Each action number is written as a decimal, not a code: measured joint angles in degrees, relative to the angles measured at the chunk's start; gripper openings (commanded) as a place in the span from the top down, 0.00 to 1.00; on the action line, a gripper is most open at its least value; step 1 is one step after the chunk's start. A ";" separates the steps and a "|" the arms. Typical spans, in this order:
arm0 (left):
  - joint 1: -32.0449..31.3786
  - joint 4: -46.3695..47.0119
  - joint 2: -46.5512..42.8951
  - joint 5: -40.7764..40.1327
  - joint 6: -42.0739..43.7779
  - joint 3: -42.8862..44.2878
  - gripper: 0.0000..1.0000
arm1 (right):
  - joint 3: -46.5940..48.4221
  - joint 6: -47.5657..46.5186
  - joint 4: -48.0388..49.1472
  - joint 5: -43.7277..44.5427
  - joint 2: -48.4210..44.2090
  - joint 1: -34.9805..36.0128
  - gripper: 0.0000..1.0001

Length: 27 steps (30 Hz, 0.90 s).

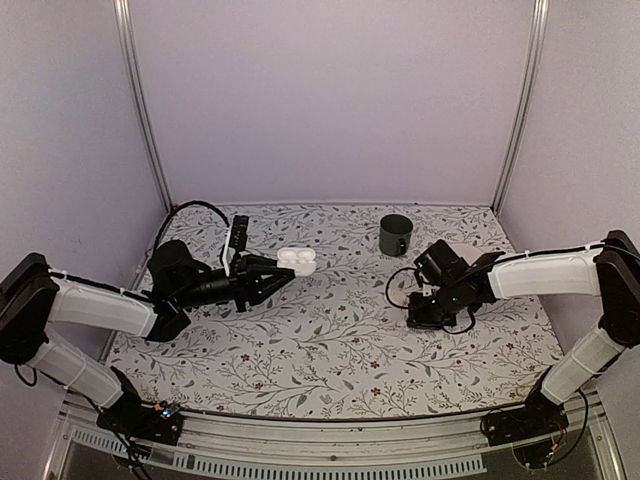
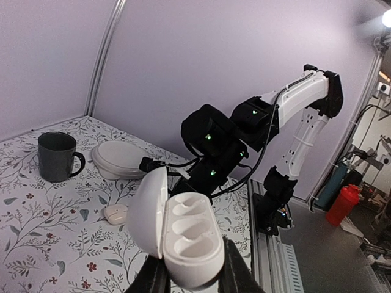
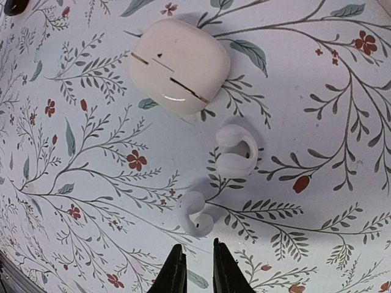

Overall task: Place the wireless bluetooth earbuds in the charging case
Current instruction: Adjust the right earbud at the center of the board.

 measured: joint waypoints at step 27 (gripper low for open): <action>0.11 1.46 0.07 0.09 -1.27 -0.07 1.00 | 7.45 -11.93 -3.15 2.73 3.41 6.49 0.70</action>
